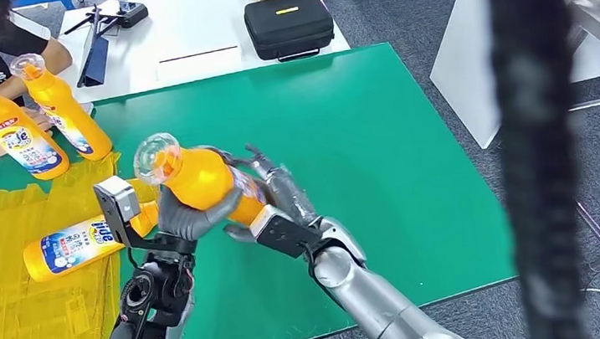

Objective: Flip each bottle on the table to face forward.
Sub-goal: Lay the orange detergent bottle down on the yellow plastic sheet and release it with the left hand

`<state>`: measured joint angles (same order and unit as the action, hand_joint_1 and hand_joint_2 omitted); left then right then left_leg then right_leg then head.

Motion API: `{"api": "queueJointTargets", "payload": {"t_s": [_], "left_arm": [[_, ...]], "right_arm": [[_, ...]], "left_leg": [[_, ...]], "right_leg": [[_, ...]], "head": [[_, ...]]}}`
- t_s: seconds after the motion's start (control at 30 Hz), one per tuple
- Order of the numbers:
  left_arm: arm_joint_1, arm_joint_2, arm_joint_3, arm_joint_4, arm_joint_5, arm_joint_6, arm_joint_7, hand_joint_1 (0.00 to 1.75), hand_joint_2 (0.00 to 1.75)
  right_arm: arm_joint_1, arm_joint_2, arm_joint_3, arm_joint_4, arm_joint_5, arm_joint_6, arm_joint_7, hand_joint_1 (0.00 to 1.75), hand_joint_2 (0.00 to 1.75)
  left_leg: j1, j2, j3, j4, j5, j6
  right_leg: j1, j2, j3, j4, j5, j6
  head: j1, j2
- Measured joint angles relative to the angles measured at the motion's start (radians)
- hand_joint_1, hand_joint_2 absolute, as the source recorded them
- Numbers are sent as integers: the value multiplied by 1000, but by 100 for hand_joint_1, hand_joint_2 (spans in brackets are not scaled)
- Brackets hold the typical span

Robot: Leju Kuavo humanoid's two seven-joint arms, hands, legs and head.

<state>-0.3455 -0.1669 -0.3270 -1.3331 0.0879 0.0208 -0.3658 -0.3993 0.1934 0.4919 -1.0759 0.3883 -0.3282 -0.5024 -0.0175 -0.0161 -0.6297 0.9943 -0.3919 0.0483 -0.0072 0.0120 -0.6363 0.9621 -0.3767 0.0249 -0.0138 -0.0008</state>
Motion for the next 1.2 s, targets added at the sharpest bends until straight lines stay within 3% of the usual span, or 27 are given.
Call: {"api": "queueJointTargets", "payload": {"t_s": [0.1,0.6,0.67,0.77,0.87,0.97,1.03,1.1,1.13,1.2], "left_arm": [[1,10,34,-32,-112,119,-8,175,175],[5,17,55,-66,-155,155,-11,175,175],[7,18,56,-68,-257,239,-12,175,175],[16,22,69,-79,-637,486,38,175,175],[28,29,135,-93,-1190,651,175,175,175],[19,56,225,-88,-1641,668,396,175,175],[-16,122,211,-49,-1719,642,639,175,175],[-80,208,124,24,-1688,591,899,175,175],[-118,243,70,72,-1674,565,981,175,175],[-191,288,-24,182,-1665,524,1014,175,175]], "right_arm": [[29,-26,-7,-84,4,-27,27,0,175],[66,-61,-9,-198,10,-33,37,0,175],[72,-63,-9,-207,23,-53,33,0,175],[111,-74,-12,-270,72,-114,32,0,175],[177,-94,-17,-381,124,-171,42,0,175],[232,-114,-19,-483,153,-204,51,0,175],[259,-124,-21,-534,166,-212,58,0,175],[280,-132,-24,-571,174,-210,64,0,175],[287,-135,-25,-586,176,-208,65,0,175],[296,-142,-28,-606,176,-203,65,0,175]], "left_leg": [[0,0,0,0,0,0],[0,0,-1,0,0,0],[0,0,-1,0,0,0],[0,0,-1,0,0,0],[0,0,-1,0,0,0],[0,1,-2,0,-1,-1],[0,2,-2,0,-1,-2],[1,3,-3,0,1,-3],[1,1,-3,0,3,-3],[2,-4,-4,0,5,-4]], "right_leg": [[0,0,0,0,0,0],[0,0,0,0,0,0],[0,0,0,0,0,0],[0,0,-1,0,0,0],[0,0,-1,0,-1,0],[0,0,-3,0,-1,-1],[0,1,-5,0,-1,-3],[1,1,-7,0,0,-4],[1,0,-7,0,1,-5],[3,-4,-6,0,1,-5]], "head": [[0,0],[0,0],[0,0],[0,0],[0,0],[0,0],[0,0],[-1,0],[-1,0],[0,0]]}}
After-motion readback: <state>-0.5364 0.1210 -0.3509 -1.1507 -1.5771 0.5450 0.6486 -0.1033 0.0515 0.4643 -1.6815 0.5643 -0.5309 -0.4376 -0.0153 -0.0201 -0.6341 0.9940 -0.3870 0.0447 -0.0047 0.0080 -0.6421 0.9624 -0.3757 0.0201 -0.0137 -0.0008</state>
